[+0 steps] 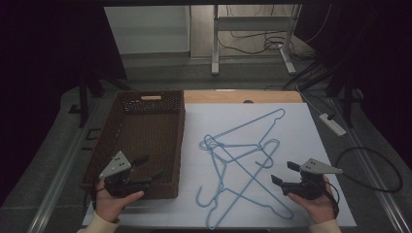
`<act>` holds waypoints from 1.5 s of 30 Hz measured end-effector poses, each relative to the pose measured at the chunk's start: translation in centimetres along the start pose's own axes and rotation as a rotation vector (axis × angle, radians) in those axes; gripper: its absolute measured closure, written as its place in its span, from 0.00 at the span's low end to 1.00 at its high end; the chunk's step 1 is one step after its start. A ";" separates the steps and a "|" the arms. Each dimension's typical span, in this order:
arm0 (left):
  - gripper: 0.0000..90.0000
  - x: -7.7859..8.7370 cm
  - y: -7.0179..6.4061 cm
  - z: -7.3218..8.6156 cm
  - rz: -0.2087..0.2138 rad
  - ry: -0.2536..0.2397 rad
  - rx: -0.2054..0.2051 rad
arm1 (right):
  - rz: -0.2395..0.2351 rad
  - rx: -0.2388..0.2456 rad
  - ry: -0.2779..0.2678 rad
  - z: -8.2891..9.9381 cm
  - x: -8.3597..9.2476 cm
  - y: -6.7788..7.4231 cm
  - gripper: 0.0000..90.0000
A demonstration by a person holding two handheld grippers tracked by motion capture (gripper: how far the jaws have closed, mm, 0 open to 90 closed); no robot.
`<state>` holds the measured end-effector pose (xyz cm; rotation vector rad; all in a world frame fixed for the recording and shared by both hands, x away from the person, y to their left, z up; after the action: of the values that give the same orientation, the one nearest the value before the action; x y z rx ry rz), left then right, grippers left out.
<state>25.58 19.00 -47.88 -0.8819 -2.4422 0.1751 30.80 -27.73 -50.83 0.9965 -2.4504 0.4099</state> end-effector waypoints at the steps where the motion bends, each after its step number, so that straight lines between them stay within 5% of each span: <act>1: 0.30 0.0 0.0 0.0 0.001 0.000 -0.002 | 0.000 -0.007 -0.001 0.0 0.0 -0.1 0.21; 11: 0.30 -0.1 -0.4 -0.3 0.003 -0.008 -0.027 | -0.018 -0.043 -0.011 0.3 0.0 -0.4 0.23; 33: 0.30 -0.5 -0.7 0.1 -0.003 0.016 -0.043 | -0.015 -0.022 0.014 -0.1 -0.4 -0.1 0.24; 45: 0.30 0.0 -0.7 -0.1 0.001 0.001 -0.047 | -0.056 0.038 0.062 -3.5 -2.0 1.1 0.26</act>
<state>25.26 18.46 -47.59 -0.9037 -2.4540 0.1179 32.41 -24.29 -48.98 1.0503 -2.3619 0.4628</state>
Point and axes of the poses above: each handheld gripper's, and its own axes: x roughly backward along the jaws, z roughly out of its underside, y roughly to its left, the point moved 5 cm from there along -x, roughly forward along the jaws, and after that the axes turned 10 degrees about x, right-handed, at the moved point
